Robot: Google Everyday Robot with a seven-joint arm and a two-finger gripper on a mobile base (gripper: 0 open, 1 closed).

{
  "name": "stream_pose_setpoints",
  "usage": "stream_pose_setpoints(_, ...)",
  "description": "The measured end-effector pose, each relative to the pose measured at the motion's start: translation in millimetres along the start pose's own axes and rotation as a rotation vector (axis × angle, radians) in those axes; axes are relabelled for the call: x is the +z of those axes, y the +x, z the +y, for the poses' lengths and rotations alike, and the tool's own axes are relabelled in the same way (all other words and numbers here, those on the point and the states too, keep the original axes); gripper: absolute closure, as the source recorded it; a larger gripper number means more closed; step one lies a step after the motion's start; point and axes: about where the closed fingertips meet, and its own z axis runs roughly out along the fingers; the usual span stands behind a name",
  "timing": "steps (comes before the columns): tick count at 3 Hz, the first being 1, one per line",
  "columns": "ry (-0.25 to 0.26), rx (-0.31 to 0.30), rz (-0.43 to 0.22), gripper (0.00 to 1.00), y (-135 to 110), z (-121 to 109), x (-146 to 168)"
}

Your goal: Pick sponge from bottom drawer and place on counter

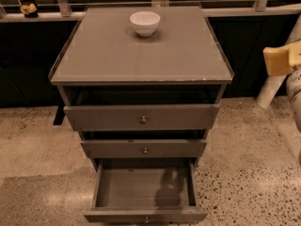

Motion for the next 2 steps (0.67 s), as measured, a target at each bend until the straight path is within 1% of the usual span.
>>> stream_pose_setpoints(1, 0.042, -0.077, -0.055, 1.0, 29.7, 6.3, 41.1)
stream_pose_setpoints(2, 0.093, -0.129, -0.104, 1.0, 60.5, 3.4, 77.8)
